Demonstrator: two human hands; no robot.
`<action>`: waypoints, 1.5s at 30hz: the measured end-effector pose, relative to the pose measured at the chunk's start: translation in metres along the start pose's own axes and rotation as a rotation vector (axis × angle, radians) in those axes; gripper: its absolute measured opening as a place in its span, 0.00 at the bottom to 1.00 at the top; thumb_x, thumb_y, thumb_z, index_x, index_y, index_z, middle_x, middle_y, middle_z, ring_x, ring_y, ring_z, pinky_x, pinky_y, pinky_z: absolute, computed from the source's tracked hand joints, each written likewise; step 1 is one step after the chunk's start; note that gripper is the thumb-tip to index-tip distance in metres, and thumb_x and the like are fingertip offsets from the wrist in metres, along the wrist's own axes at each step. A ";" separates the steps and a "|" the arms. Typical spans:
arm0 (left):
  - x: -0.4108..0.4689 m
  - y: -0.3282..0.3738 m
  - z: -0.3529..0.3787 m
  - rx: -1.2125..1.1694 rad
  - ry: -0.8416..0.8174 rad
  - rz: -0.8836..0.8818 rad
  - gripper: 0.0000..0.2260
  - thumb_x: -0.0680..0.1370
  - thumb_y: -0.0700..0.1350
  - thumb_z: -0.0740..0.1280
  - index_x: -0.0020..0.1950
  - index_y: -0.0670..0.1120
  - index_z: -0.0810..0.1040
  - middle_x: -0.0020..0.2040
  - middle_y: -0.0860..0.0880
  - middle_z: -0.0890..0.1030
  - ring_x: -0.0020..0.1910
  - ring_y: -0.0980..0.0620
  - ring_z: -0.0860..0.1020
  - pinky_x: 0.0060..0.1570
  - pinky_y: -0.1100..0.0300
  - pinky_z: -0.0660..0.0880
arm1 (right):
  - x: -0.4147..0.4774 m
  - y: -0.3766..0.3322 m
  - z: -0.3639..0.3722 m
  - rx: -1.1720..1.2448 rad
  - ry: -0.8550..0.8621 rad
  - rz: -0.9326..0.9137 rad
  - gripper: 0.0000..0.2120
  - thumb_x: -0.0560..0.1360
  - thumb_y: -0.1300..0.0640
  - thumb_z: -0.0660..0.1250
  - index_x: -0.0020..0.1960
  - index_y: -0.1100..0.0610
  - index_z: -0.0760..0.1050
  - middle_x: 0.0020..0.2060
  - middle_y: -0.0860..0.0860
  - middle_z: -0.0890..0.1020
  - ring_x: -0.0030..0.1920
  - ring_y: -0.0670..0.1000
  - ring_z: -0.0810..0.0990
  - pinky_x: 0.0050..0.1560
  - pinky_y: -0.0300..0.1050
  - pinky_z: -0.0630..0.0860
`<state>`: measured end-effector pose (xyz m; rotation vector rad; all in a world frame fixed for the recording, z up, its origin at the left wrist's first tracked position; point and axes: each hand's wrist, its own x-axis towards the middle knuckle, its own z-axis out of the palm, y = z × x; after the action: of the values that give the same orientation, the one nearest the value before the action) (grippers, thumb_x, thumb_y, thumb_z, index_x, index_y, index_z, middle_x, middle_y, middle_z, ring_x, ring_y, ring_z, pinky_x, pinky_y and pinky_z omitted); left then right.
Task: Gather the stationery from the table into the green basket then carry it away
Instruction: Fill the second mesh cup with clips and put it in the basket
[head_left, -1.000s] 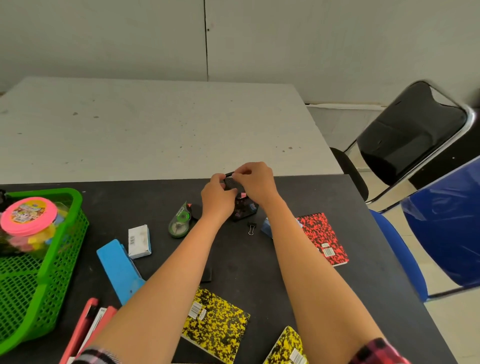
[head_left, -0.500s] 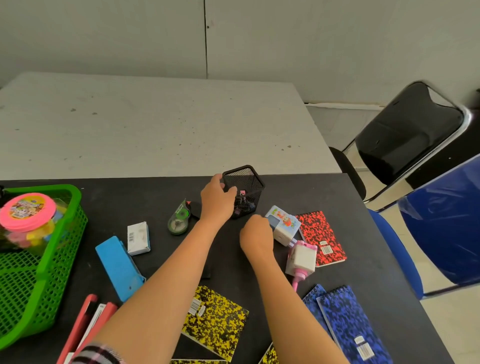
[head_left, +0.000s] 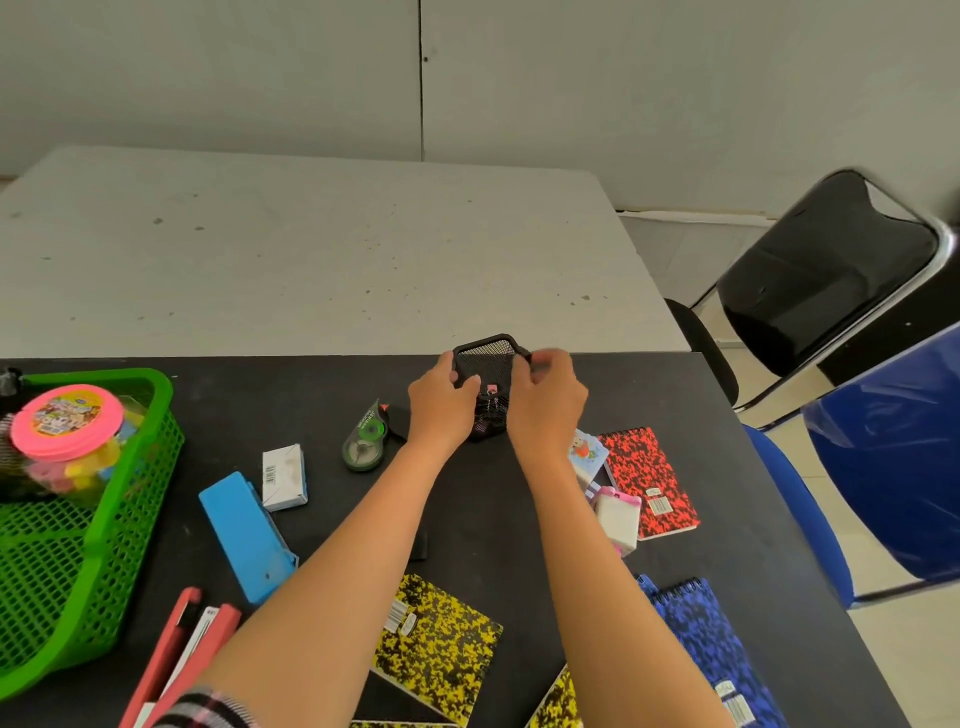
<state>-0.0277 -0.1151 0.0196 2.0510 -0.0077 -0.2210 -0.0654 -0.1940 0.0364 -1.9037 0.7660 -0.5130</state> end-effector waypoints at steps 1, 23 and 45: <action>-0.001 0.001 0.000 0.001 0.001 0.001 0.19 0.79 0.42 0.60 0.70 0.41 0.67 0.60 0.41 0.76 0.65 0.46 0.71 0.43 0.72 0.59 | 0.006 -0.002 0.003 -0.025 -0.044 -0.004 0.11 0.78 0.57 0.63 0.55 0.63 0.74 0.37 0.50 0.78 0.35 0.46 0.73 0.34 0.34 0.67; -0.040 0.018 -0.109 -0.055 0.338 0.222 0.12 0.76 0.37 0.59 0.32 0.45 0.68 0.27 0.53 0.69 0.27 0.56 0.66 0.27 0.72 0.65 | -0.054 -0.079 0.018 0.084 -0.186 -0.090 0.18 0.69 0.63 0.64 0.21 0.65 0.71 0.27 0.64 0.82 0.34 0.63 0.84 0.37 0.54 0.81; -0.031 -0.232 -0.455 -0.063 0.658 -0.441 0.11 0.71 0.29 0.59 0.35 0.43 0.71 0.37 0.43 0.71 0.37 0.47 0.69 0.32 0.50 0.69 | -0.317 -0.164 0.337 0.121 -0.722 0.208 0.11 0.72 0.64 0.63 0.50 0.69 0.78 0.47 0.65 0.83 0.44 0.60 0.83 0.46 0.52 0.83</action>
<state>-0.0057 0.3960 0.0287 1.9536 0.8480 0.1911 -0.0283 0.2954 0.0333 -1.6945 0.4268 0.2543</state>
